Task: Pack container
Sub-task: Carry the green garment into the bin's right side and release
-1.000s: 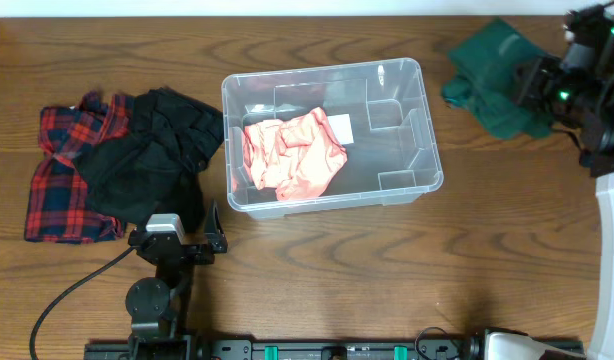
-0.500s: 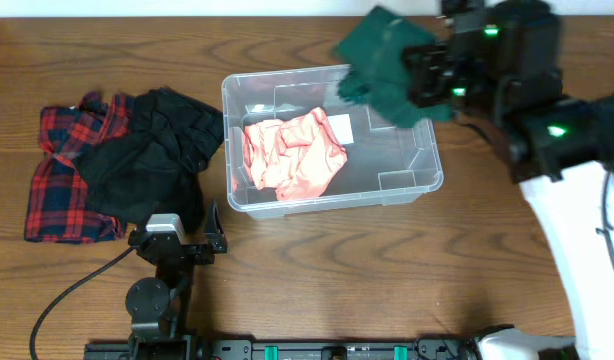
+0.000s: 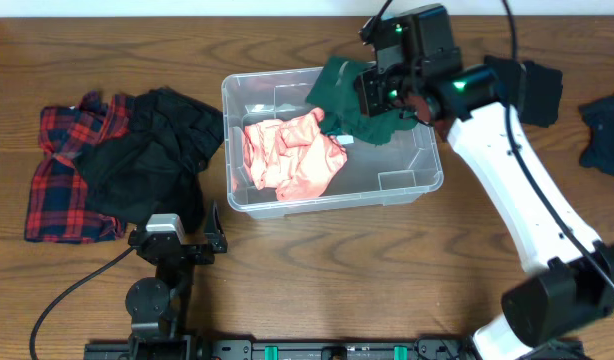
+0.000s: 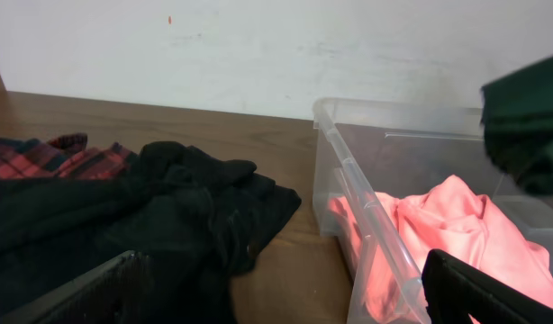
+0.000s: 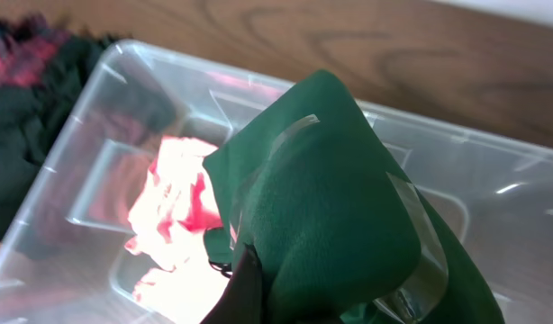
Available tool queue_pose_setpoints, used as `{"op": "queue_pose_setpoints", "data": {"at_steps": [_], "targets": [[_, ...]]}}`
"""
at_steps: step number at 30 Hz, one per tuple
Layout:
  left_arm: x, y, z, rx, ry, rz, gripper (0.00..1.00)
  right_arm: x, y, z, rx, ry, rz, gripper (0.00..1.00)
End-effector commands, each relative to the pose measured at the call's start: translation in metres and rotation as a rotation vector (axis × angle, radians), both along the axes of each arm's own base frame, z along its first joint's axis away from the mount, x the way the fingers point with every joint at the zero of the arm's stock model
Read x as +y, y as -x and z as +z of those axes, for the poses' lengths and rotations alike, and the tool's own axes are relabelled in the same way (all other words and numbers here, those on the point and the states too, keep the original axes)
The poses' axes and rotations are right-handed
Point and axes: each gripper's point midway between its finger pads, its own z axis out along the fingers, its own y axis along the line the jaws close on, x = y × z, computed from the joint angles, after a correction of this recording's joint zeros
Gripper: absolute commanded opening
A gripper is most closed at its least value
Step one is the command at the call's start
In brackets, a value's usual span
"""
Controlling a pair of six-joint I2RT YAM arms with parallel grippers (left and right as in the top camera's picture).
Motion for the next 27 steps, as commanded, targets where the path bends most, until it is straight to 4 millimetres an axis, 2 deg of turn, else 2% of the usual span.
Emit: {"op": "queue_pose_setpoints", "data": {"at_steps": [1, 4, 5, 6, 7, 8, 9, 16, 22, 24, 27], "targets": [[-0.001, 0.001, -0.016, 0.048, -0.014, -0.008, 0.98, 0.013, -0.003, -0.008, -0.011, 0.022, 0.080, 0.01], [-0.001, 0.001, -0.016, 0.048, -0.014, -0.008, 0.98, 0.011, -0.008, -0.022, 0.007, 0.040, 0.086, 0.01], [-0.001, 0.001, -0.016, 0.048, -0.014, -0.008, 0.98, 0.010, -0.010, -0.026, 0.012, 0.046, 0.087, 0.11], [-0.001, 0.001, -0.016, 0.048, -0.014, -0.008, 0.98, 0.008, -0.012, -0.030, 0.015, 0.052, 0.086, 0.40], [-0.001, 0.001, -0.016, 0.048, -0.014, -0.008, 0.98, 0.004, -0.014, -0.034, 0.019, 0.067, 0.070, 0.63], [-0.001, 0.001, -0.016, 0.048, -0.014, -0.008, 0.98, -0.001, -0.016, -0.035, 0.019, 0.081, 0.055, 0.75], [-0.001, 0.001, -0.016, 0.048, -0.014, -0.008, 0.98, -0.006, -0.018, -0.036, 0.018, 0.094, 0.040, 0.77], [-0.001, 0.001, -0.016, 0.048, -0.014, -0.008, 0.98, -0.019, -0.021, -0.027, 0.012, 0.075, 0.006, 0.72], [-0.001, 0.001, -0.016, 0.048, -0.014, -0.008, 0.98, -0.010, -0.016, -0.024, 0.011, 0.066, 0.020, 0.60], [-0.001, 0.001, -0.016, 0.048, -0.014, -0.008, 0.98, -0.006, -0.017, -0.026, 0.004, 0.084, 0.020, 0.49], [-0.001, 0.001, -0.016, 0.048, -0.014, -0.008, 0.98, -0.002, -0.023, -0.031, -0.019, 0.115, 0.000, 0.19]]}}
